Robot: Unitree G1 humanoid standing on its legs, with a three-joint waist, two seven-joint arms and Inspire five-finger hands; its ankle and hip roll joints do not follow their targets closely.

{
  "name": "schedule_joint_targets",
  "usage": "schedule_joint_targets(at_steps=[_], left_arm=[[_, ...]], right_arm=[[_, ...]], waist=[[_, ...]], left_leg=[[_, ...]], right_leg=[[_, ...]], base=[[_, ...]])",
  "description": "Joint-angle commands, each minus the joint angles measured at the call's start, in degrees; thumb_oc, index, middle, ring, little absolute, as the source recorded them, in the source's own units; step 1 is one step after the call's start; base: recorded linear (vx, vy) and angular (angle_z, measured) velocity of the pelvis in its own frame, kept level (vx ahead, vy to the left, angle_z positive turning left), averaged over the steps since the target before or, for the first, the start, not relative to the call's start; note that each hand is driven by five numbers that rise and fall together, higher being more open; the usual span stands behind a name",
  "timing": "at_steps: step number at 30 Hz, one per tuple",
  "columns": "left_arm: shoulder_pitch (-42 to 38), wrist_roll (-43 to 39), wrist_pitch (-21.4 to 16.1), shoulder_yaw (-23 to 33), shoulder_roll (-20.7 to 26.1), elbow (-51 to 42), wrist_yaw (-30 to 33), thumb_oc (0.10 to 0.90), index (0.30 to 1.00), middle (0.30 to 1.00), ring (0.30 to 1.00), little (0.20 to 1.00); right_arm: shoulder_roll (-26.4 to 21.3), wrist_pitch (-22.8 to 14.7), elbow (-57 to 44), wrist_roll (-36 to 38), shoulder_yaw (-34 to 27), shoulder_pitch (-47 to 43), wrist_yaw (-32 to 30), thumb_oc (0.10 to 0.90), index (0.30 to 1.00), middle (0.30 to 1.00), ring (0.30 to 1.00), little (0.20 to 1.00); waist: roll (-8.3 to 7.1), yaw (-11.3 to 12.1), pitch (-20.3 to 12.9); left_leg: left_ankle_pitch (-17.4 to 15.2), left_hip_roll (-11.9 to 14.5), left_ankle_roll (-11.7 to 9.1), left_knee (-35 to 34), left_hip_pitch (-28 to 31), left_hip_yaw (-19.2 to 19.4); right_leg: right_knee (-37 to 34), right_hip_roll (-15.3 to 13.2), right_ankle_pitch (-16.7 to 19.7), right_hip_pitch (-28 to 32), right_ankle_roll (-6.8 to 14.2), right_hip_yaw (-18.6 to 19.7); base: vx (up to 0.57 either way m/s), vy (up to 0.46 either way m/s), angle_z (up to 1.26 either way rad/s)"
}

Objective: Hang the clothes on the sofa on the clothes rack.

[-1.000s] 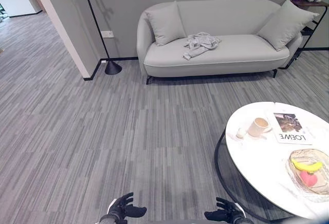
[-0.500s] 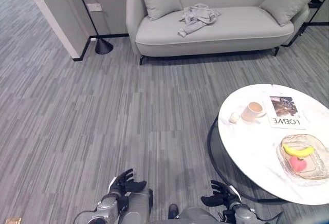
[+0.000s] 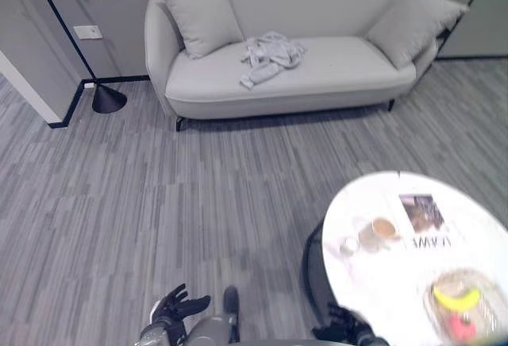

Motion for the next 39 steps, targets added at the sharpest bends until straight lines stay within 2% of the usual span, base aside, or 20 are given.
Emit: schedule_joint_targets(at_steps=[1, 4, 5, 6, 9, 11, 13, 16, 19, 21, 23, 24, 25, 26, 29, 32, 34, 37, 38, 39], left_arm=[[1.67, -0.04, -1.47, -0.25, 2.0, -3.6, -1.41, 0.8, 0.9, 0.9, 0.9, 0.9], [1.47, -0.72, -1.53, -0.41, 1.84, -4.2, -1.89, 0.8, 0.9, 0.9, 0.9, 0.9], [1.46, -0.72, -1.53, -0.4, 1.82, -4.2, -1.89, 0.8, 0.9, 0.9, 0.9, 0.9], [1.41, -0.41, -1.51, -0.46, 1.52, -4.07, -2.06, 0.8, 0.9, 0.9, 0.9, 0.9], [0.75, 2.4, -1.67, 0.13, 1.1, -1.41, -2.34, 0.8, 0.9, 0.9, 0.9, 0.9], [0.45, 4.6, -1.31, 0.49, 0.42, 0.52, -2.73, 0.8, 0.9, 0.9, 0.9, 0.9], [0.91, 5.51, -1.21, 0.24, -0.03, 1.78, -3.55, 0.8, 0.9, 0.9, 0.9, 0.9], [2.24, 4.64, -1.11, 0.08, -1.23, 1.77, -3.84, 0.8, 0.9, 0.9, 0.9, 0.9], [2.62, 3.14, -0.41, -0.63, -1.02, 0.63, -4.2, 0.8, 0.9, 0.9, 0.9, 0.9], [2.44, 3.04, -0.33, -1.09, -0.85, 0.64, -3.4, 0.8, 0.9, 0.9, 0.9, 0.9], [2.32, 1.61, -0.51, -1.14, -1.03, 0.12, -3.25, 0.8, 0.9, 0.9, 0.9, 0.9], [2.35, 1.0, -0.75, -0.93, -1.28, 0.06, -3.38, 0.8, 0.9, 0.9, 0.9, 0.9], [2.82, 0.27, -0.83, -1.42, -1.26, -1.55, -3.31, 0.8, 0.9, 0.9, 0.9, 0.9], [2.82, 0.27, -0.83, -1.42, -1.25, -1.55, -3.31, 0.8, 0.9, 0.9, 0.9, 0.9], [2.71, 1.46, -1.16, -2.47, -1.19, -2.13, -3.12, 0.8, 0.9, 0.9, 0.9, 0.9], [2.5, 2.56, -0.88, -1.9, -1.07, 0.35, -2.59, 0.8, 0.9, 0.9, 0.9, 0.9], [3.52, 3.7, -0.83, -0.87, -1.14, 2.33, -2.64, 0.8, 0.9, 0.9, 0.9, 0.9], [3.73, 5.27, -0.68, -0.64, -0.7, 3.24, -2.11, 0.8, 0.9, 0.9, 0.9, 0.9], [3.47, 6.89, -0.46, -1.11, -0.48, 3.71, -2.06, 0.8, 0.9, 0.9, 0.9, 0.9], [3.34, 7.49, -0.13, -1.46, -0.16, 3.45, -2.14, 0.8, 0.9, 0.9, 0.9, 0.9]], right_arm=[[-1.41, -2.52, -4.9, 0.97, -2.9, -5.15, -0.02, 0.8, 0.9, 0.9, 0.9, 0.9], [-1.88, -2.71, -7.49, 1.59, -2.99, -4.62, 0.27, 0.8, 0.9, 0.9, 0.9, 0.9], [-1.89, -2.71, -7.5, 1.59, -2.99, -4.62, 0.26, 0.8, 0.9, 0.9, 0.9, 0.9], [-2.11, -2.75, -8.72, 2.09, -3.49, -4.16, 0.28, 0.8, 0.9, 0.9, 0.9, 0.9], [-2.11, -2.95, -8.75, 2.28, -4.09, -2.99, 0.33, 0.8, 0.9, 0.9, 0.9, 0.9], [-2.02, -2.84, -9.14, 1.5, -4.07, -2.63, 0.36, 0.8, 0.9, 0.9, 0.9, 0.9], [-2.43, -2.83, -9.48, 2.08, -4.51, -1.71, 0.92, 0.8, 0.9, 0.9, 0.9, 0.9], [-3.11, -2.98, -8.98, 2.38, -4.55, -0.54, 1.54, 0.8, 0.9, 0.9, 0.9, 0.9], [-4.13, -3.02, -9.29, 4.34, -5.24, -0.19, 1.22, 0.8, 0.9, 0.9, 0.9, 0.9], [-4.46, -2.55, -6.54, 3.97, -4.81, -1.4, 0.19, 0.8, 0.9, 0.9, 0.9, 0.9], [-4.2, -2.26, -4.38, 4.14, -4.27, -2.45, 0.26, 0.8, 0.9, 0.9, 0.9, 0.9], [-4.05, -2.4, -3.53, 4.13, -3.81, -3.14, 0.48, 0.8, 0.9, 0.9, 0.9, 0.9], [-4.11, -2.48, -3.05, 4.31, -3.68, -3.38, 0.39, 0.8, 0.9, 0.9, 0.9, 0.9], [-4.1, -2.49, -3.05, 4.31, -3.68, -3.38, 0.39, 0.8, 0.9, 0.9, 0.9, 0.9], [-4.18, -2.97, -0.73, 4.05, -3.21, -4.25, 0.13, 0.8, 0.9, 0.9, 0.9, 0.9], [-2.99, -2.23, 3.63, 2.97, -3.04, -4.97, 0.03, 0.8, 0.9, 0.9, 0.9, 0.9], [-1.78, -1.92, 4.96, 1.74, -2.66, -4.27, 1.16, 0.8, 0.9, 0.9, 0.9, 0.9], [-0.63, -1.5, 6.87, 1.04, -2.95, -3.62, 1.64, 0.8, 0.9, 0.9, 0.9, 0.9], [-0.28, -1.24, 8.6, 0.08, -3.22, -3.3, 1.94, 0.8, 0.9, 0.9, 0.9, 0.9], [-0.21, -0.93, 8.8, -0.72, -3.0, -3.39, 2.05, 0.8, 0.9, 0.9, 0.9, 0.9]], waist=[[2.42, -0.1, 3.71], [4.06, -3.19, 5.77], [4.15, -3.23, 5.74], [3.78, -5.0, 6.53], [2.34, -7.73, 6.81], [2.32, -8.67, 6.95], [2.5, -9.34, 6.08], [3.13, -8.98, 5.97], [1.92, -7.49, 7.51], [1.21, -5.58, 8.59], [0.16, -4.14, 8.23], [0.09, -2.82, 8.2], [0.34, -1.82, 7.75], [0.23, -1.81, 7.76], [1.95, -0.43, 6.99], [1.92, 0.14, 5.96], [2.9, 1.19, 3.98], [1.63, 2.14, 1.11], [0.83, 2.44, 0.01], [0.88, 2.23, 0.34]], left_leg=[[2.99, 4.11, -7.95, -4.95, 3.37, -1.61], [-0.85, 4.05, -8.19, -4.95, 9.23, -4.16], [-0.84, 4.14, -8.22, -4.95, 9.18, -4.21], [-3.24, 3.39, -8.57, -4.95, 12.9, -6.14], [-7.51, 2.0, -9.67, -4.95, 18.49, -9.57], [-10.15, 2.34, -10.5, -4.95, 21.97, -11.14], [-10.48, 2.81, -10.92, -4.95, 24.75, -12.42], [-4.96, 4.97, -14.32, 9.13, 21.83, -12.05], [8.15, 6.19, -18.38, 35.93, 8.51, -10.48], [7.32, 5.99, -17.11, 46.0, 0.45, -9.4], [5.08, 5.42, -15.26, 43.78, -5.45, -7.28], [3.86, 6.68, -14.69, 37.2, -6.95, -6.03], [3.06, 7.63, -13.46, 22.34, -6.17, -4.99], [3.27, 7.52, -13.44, 21.99, -5.99, -4.93], [6.84, 8.87, -14.39, -1.84, -6.11, -4.9], [5.9, 10.27, -15.65, -4.95, -9.68, -1.94], [8.83, 10.07, -15.62, -4.95, -7.58, -2.59], [10.9, 7.5, -14.56, -4.95, -5.51, -2.7], [9.38, 4.42, -12.04, -4.95, -2.21, -1.91], [7.82, 3.19, -10.57, -4.95, 0.05, -1.8]], right_leg=[[-14.85, -10.34, 21.31, -1.02, 1.53, -0.18], [-24.44, -6.64, 11.83, -6.74, 0.12, -5.61], [-24.63, -6.53, 11.94, -6.68, 0.08, -5.7], [-35.57, -2.26, 12.41, -9.16, 1.17, -4.42], [-51.56, 3.09, 16.06, -13.29, 3.78, 0.28], [-53.59, 3.68, 17.08, -16.16, 5.07, -3.31], [-53.59, 3.8, 17.08, -14.97, 3.94, -5.46], [-53.59, 5.0, 18.28, -9.08, 1.39, -3.35], [-53.59, 5.18, 14.8, -2.63, -1.89, -2.3], [-53.59, 6.01, 12.17, 1.19, -3.47, -0.53], [-53.59, 5.54, 10.78, 3.51, -3.69, 1.16], [-53.59, 6.09, 9.45, 5.13, -3.51, 2.0], [-53.59, 5.95, 7.58, 7.25, -3.22, 2.61], [-53.59, 5.83, 7.58, 7.27, -3.2, 2.63], [-53.59, 7.22, 4.2, 11.62, -2.61, 2.67], [-53.59, 6.6, 2.28, 16.86, -2.14, 3.96], [-53.59, 5.91, 1.53, 19.27, -1.63, 5.78], [-48.83, 2.17, 5.59, 19.79, 0.71, 6.77], [-36.81, -1.51, 16.55, 16.14, 4.51, 6.45], [-28.91, -2.8, 22.04, 13.57, 5.56, 6.01]], base=[[0.64, 0.249, 0.4], [0.53, 0.045, 0.73], [0.58, -0.088, 0.56], [0.59, -0.126, 0.6], [0.72, -0.135, 0.92], [0.65, -0.147, 0.95], [0.67, -0.197, 0.65], [0.59, -0.277, 0.72], [0.41, -0.335, 0.36], [0.43, -0.279, -0.04], [0.47, -0.204, -0.24], [0.69, -0.125, -0.52], [0.55, -0.068, -0.64], [0.54, -0.014, -0.71], [0.46, 0.012, -0.76], [0.62, 0.03, -0.37], [0.83, 0.14, -0.5], [0.68, 0.17, -0.55], [0.63, 0.19, -0.51], [0.75, 0.265, -0.41]])
